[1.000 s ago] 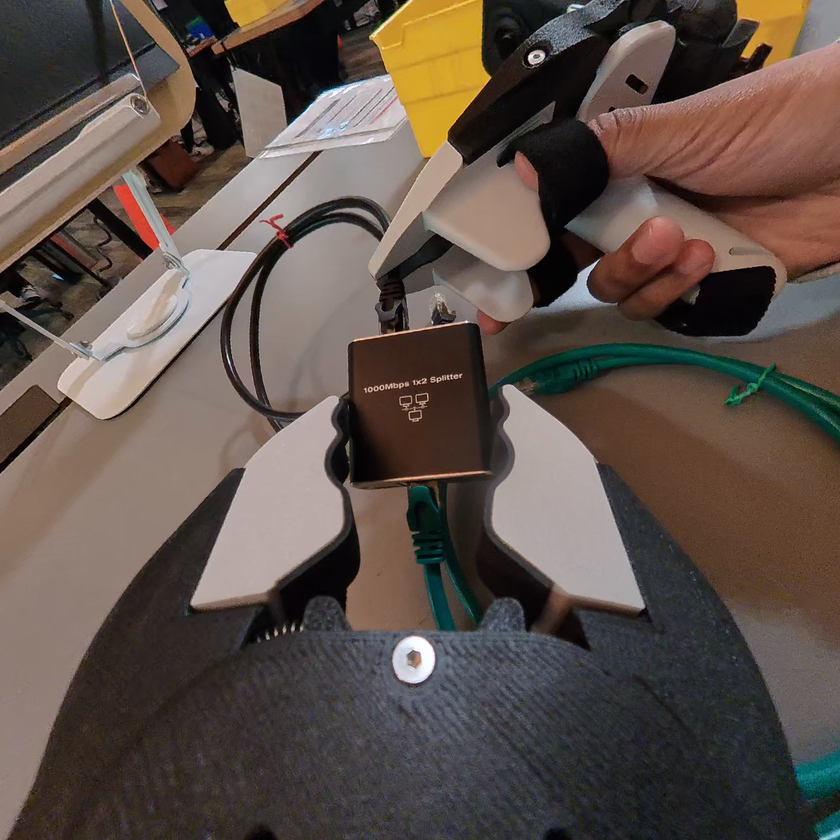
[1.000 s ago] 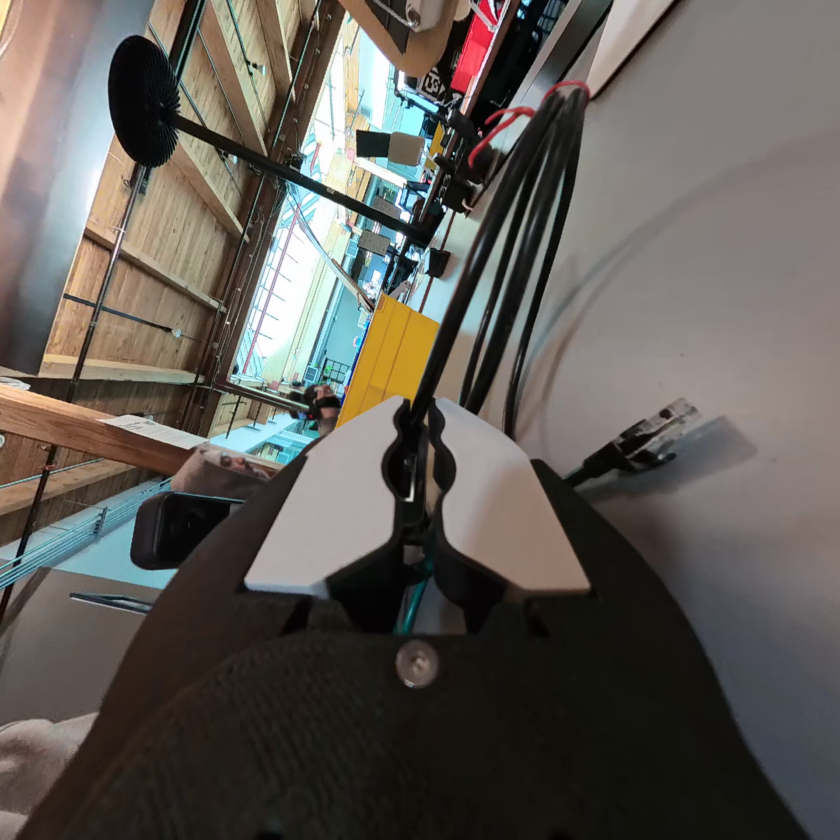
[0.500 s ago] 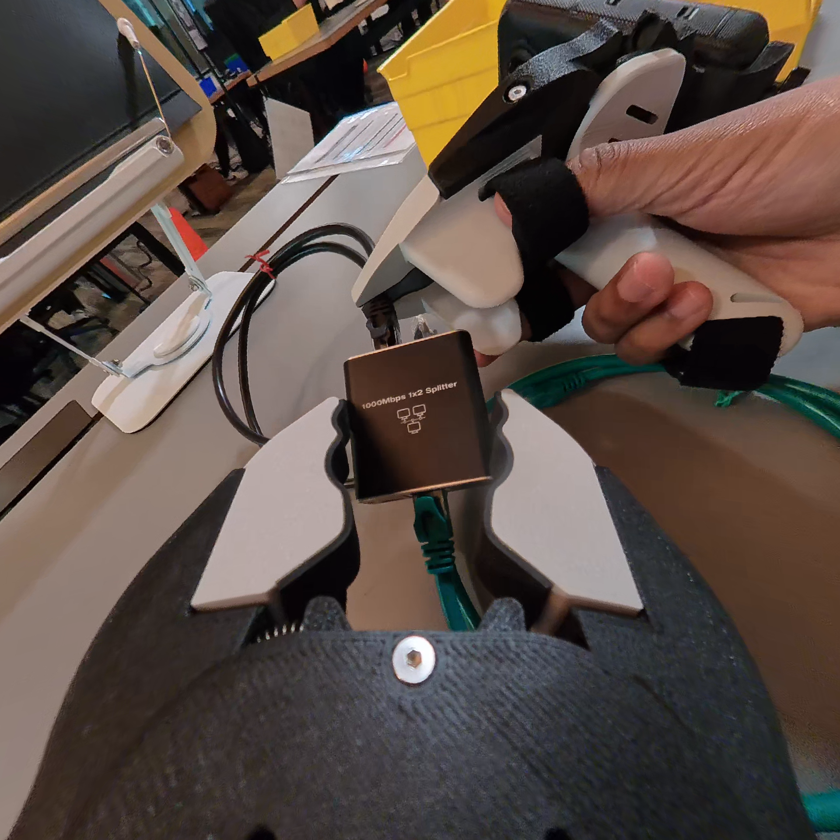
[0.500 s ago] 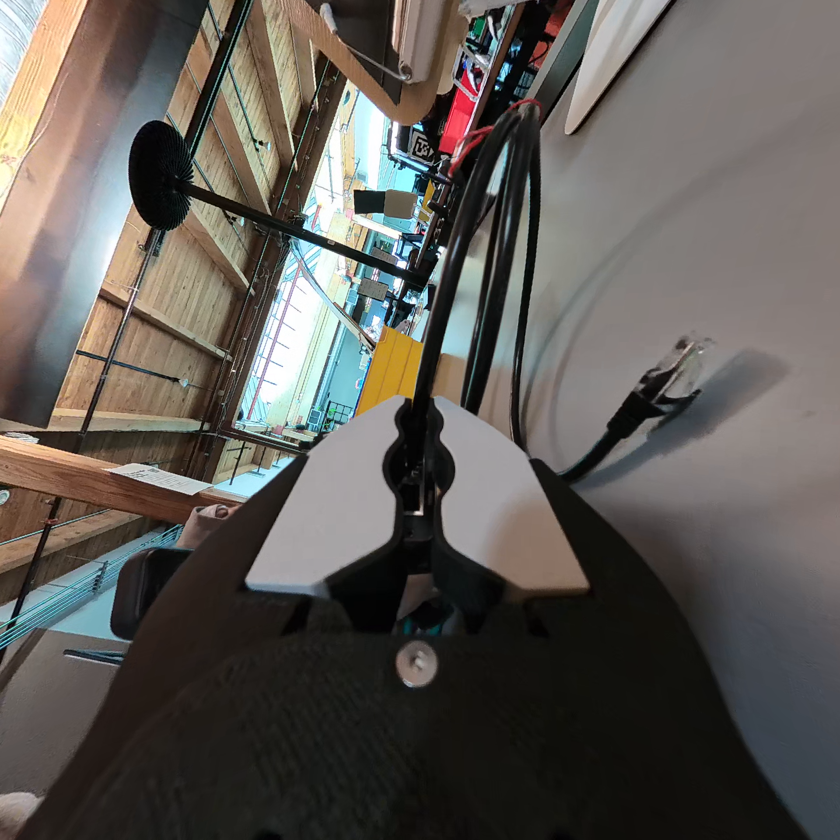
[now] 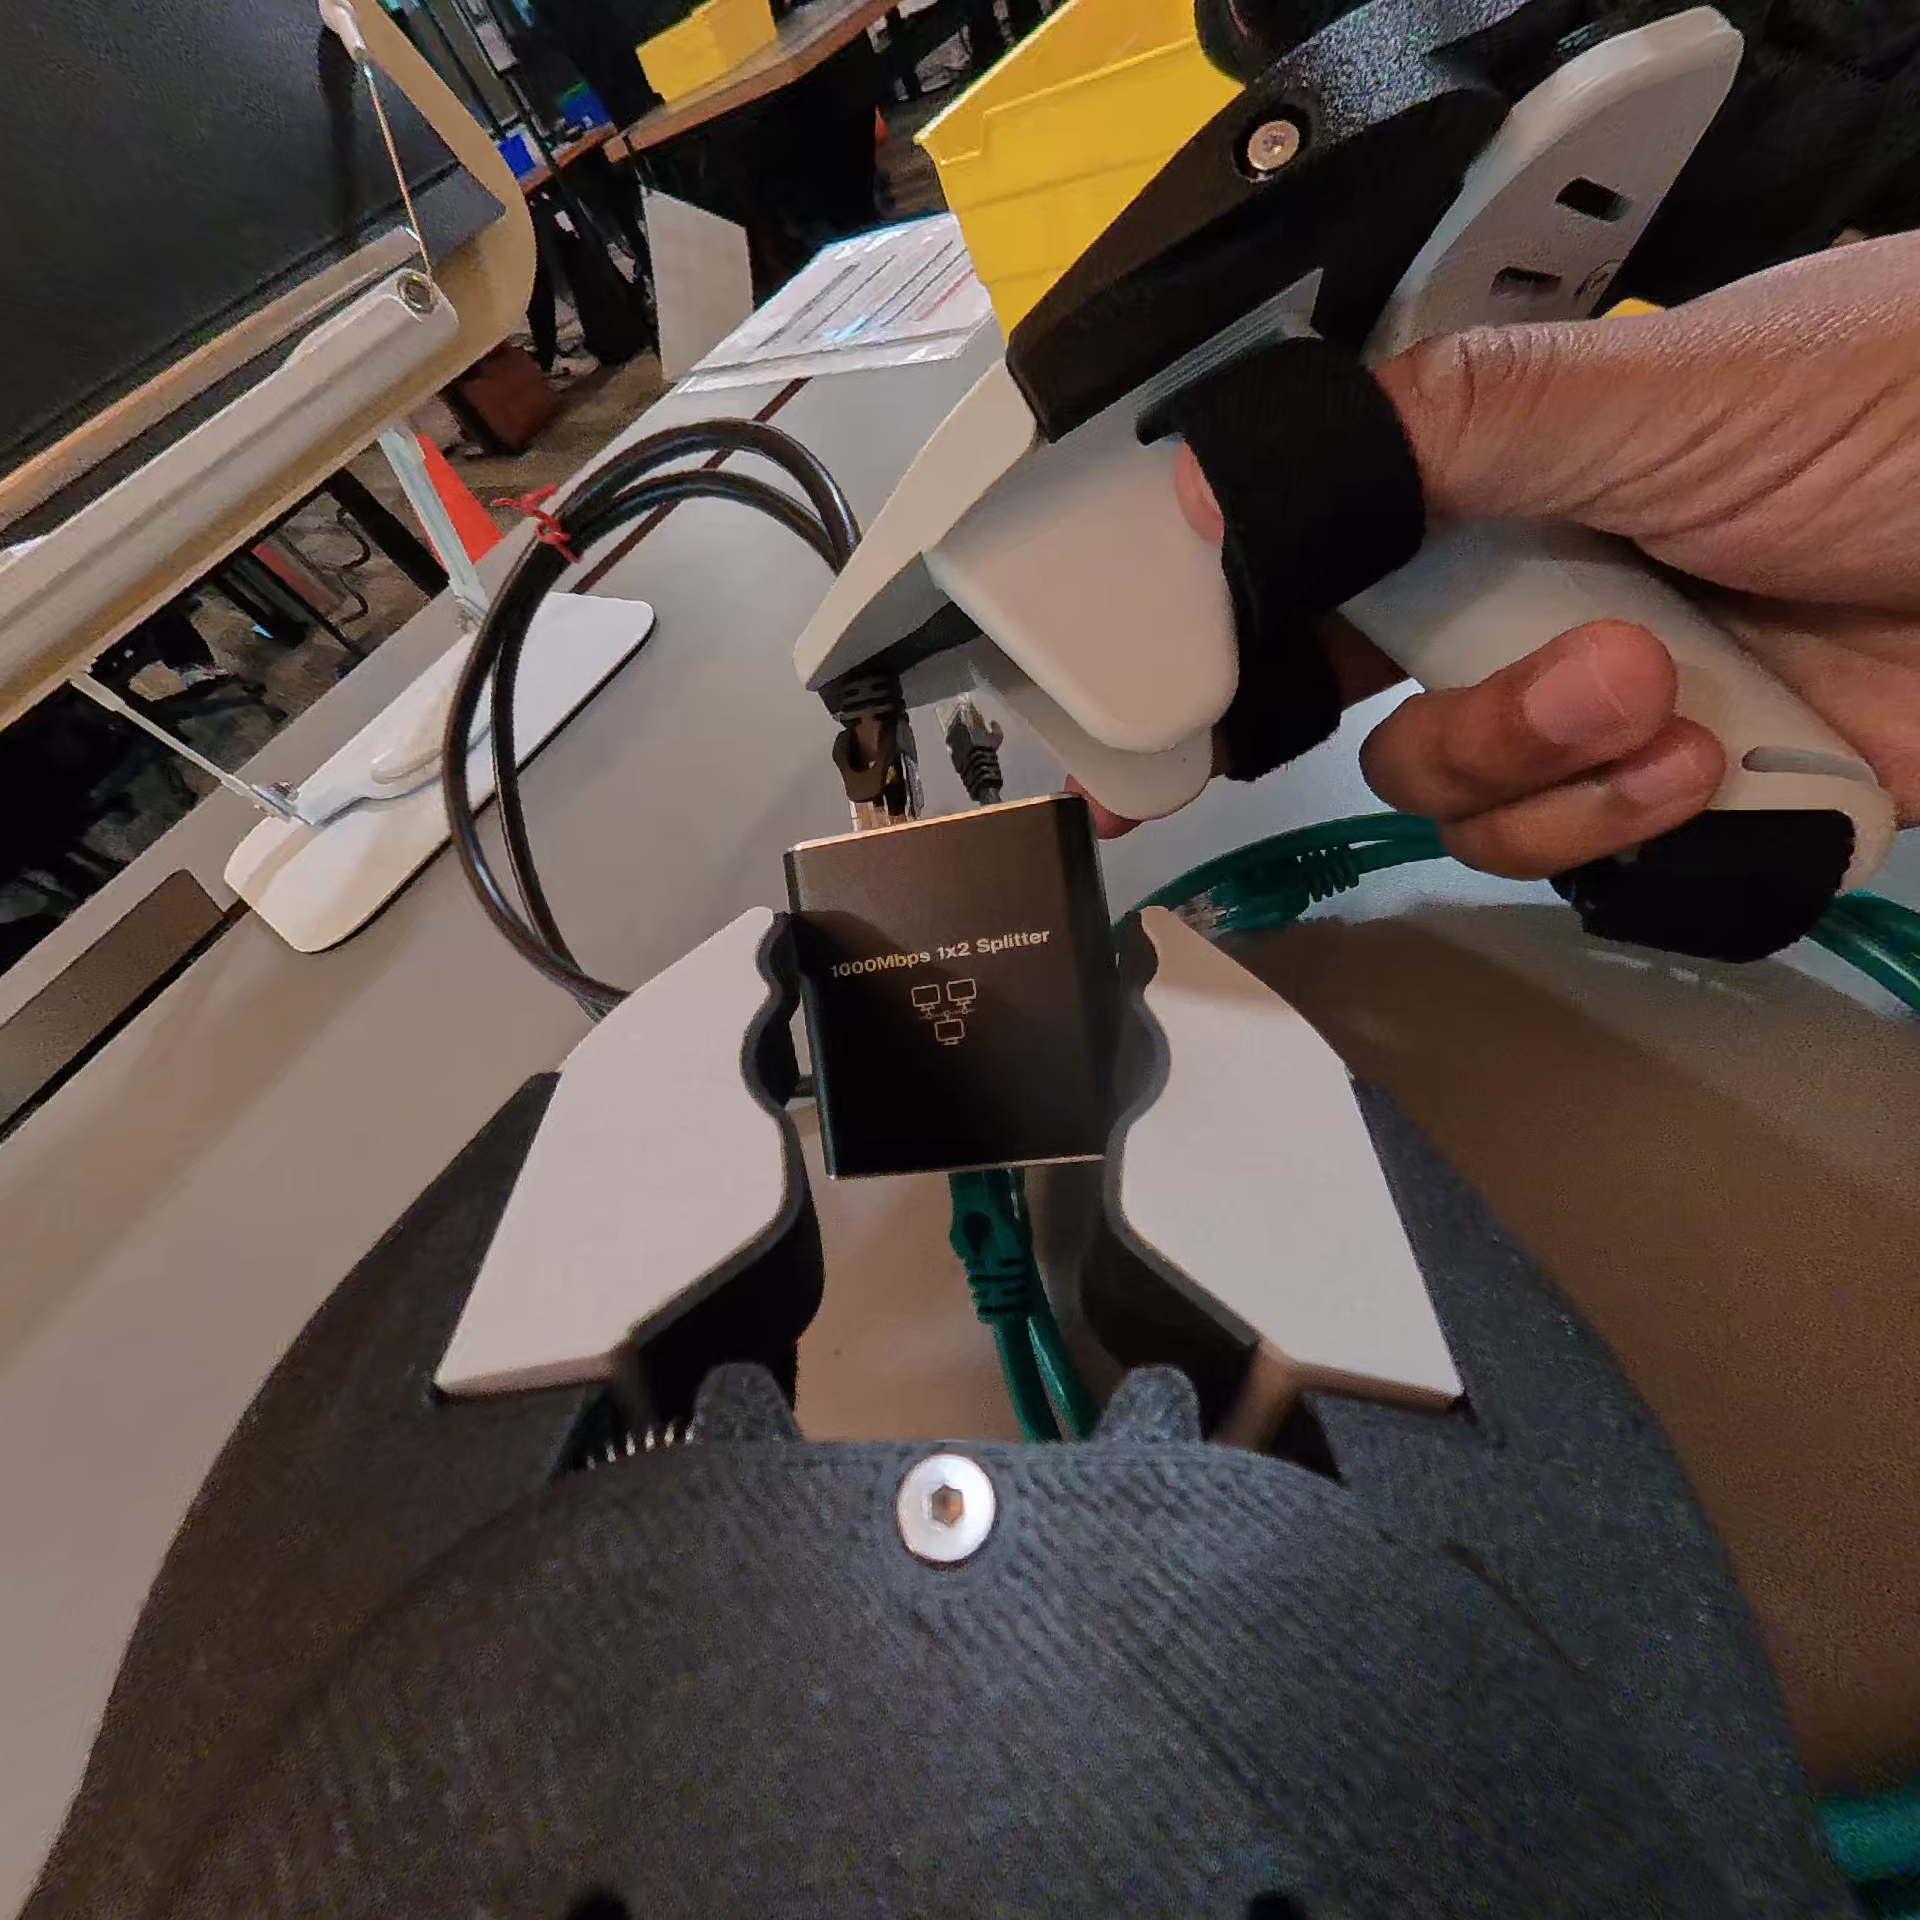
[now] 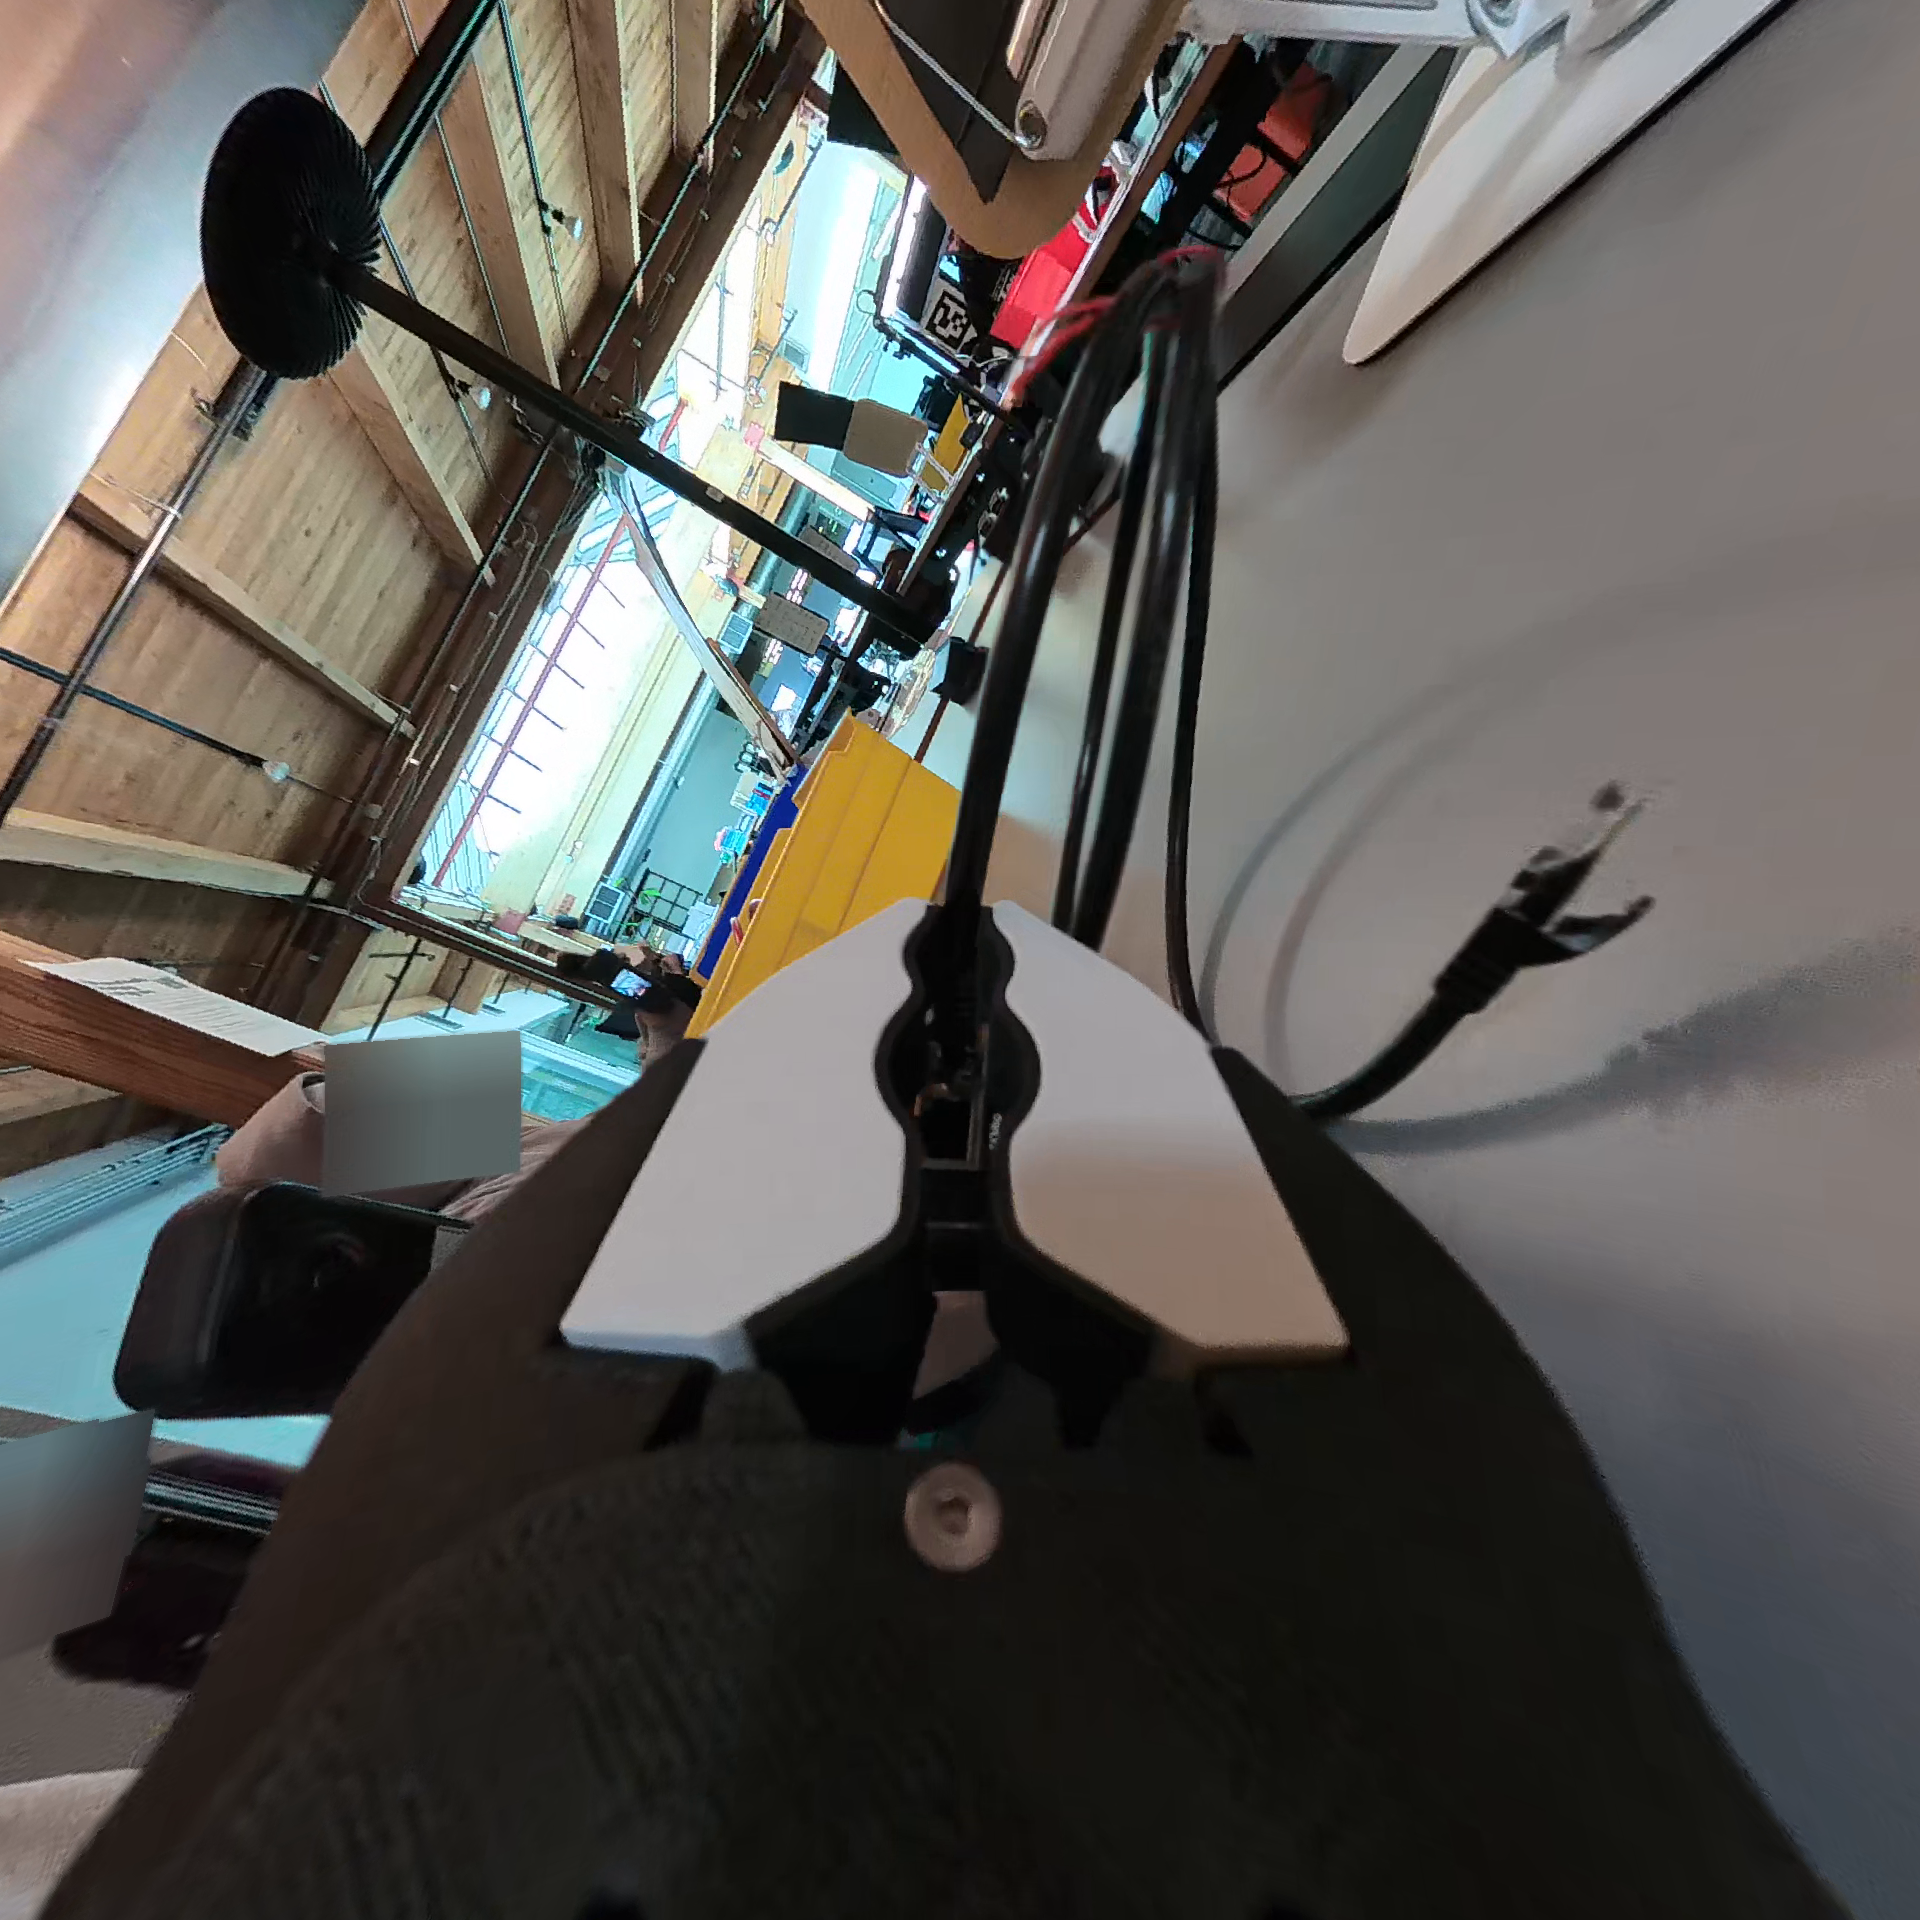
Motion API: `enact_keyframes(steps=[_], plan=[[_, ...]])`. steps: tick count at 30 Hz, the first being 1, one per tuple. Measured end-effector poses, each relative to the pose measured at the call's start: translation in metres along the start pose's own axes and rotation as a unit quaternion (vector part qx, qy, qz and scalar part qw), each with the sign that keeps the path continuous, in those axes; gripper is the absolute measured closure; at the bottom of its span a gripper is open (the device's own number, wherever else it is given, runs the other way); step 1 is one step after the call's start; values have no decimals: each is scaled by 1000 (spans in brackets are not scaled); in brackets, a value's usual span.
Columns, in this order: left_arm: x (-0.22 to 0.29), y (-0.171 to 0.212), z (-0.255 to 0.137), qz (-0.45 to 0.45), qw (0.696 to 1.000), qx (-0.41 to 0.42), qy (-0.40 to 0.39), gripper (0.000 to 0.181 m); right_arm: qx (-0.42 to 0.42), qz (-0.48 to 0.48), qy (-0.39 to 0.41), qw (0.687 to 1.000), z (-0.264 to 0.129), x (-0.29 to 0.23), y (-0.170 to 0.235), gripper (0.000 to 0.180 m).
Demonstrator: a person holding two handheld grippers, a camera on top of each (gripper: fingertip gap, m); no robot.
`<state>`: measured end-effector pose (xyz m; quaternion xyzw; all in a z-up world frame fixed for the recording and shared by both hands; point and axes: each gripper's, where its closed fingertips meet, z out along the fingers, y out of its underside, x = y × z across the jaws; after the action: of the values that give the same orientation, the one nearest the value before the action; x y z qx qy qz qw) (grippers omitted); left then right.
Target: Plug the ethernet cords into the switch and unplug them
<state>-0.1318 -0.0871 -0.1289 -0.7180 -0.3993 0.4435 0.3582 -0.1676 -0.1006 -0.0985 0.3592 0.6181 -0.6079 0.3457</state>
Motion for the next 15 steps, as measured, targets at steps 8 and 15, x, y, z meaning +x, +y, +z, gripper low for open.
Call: enact_keyframes(steps=[8,15], plan=[[-2,1,0,-17,1000,-5,-1,123,-3,-60,18,998,2,-5,3,172],[-2,3,1,-24,1000,-12,2,123,-6,-82,27,996,4,-6,6,171]])
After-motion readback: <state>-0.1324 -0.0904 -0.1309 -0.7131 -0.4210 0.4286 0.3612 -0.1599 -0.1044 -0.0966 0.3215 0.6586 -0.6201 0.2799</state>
